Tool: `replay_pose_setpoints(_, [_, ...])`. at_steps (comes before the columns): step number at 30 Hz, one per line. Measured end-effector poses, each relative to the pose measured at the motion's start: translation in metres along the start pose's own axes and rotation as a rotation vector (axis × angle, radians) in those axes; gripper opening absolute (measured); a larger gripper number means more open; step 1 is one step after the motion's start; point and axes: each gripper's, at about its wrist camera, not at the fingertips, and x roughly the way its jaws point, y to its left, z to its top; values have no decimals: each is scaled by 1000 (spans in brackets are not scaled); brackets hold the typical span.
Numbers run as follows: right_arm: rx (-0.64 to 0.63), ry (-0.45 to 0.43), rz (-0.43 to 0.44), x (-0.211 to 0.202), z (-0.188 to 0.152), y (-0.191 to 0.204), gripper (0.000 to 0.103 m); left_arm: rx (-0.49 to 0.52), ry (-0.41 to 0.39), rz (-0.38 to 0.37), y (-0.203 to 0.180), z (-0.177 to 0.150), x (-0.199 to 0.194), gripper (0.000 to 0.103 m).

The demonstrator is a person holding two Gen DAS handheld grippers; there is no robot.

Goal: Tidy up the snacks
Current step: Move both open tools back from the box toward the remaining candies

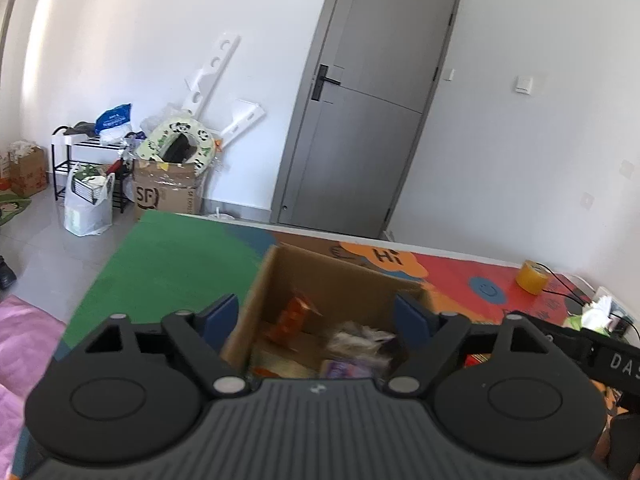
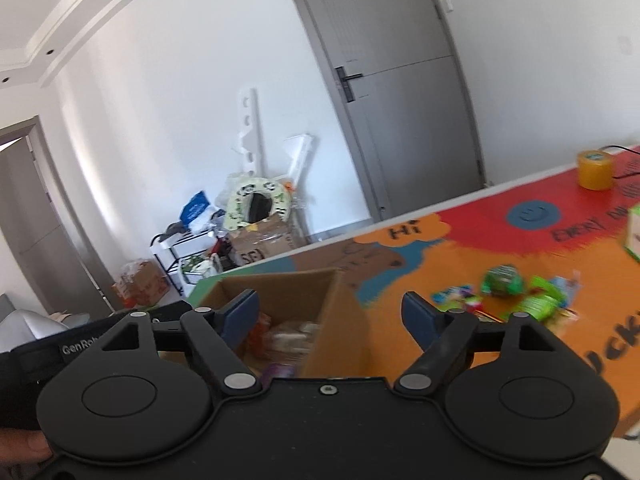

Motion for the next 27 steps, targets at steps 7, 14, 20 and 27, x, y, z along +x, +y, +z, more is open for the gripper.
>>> replay_pose_setpoints(7, [35, -15, -47, -23, -6, -27, 84, 32, 11, -43, -25, -11, -5, 87])
replay_pose_setpoints(14, [67, -29, -85, -41, -9, -50, 85, 65, 17, -83, -51, -20, -10, 88])
replay_pose_setpoints(20, [83, -31, -102, -53, -14, -68, 86, 88, 33, -114, -68, -27, -9, 90])
replay_pose_setpoints(27, [102, -28, -124, -61, -17, -88, 90, 111, 44, -136, -86, -34, -7, 93])
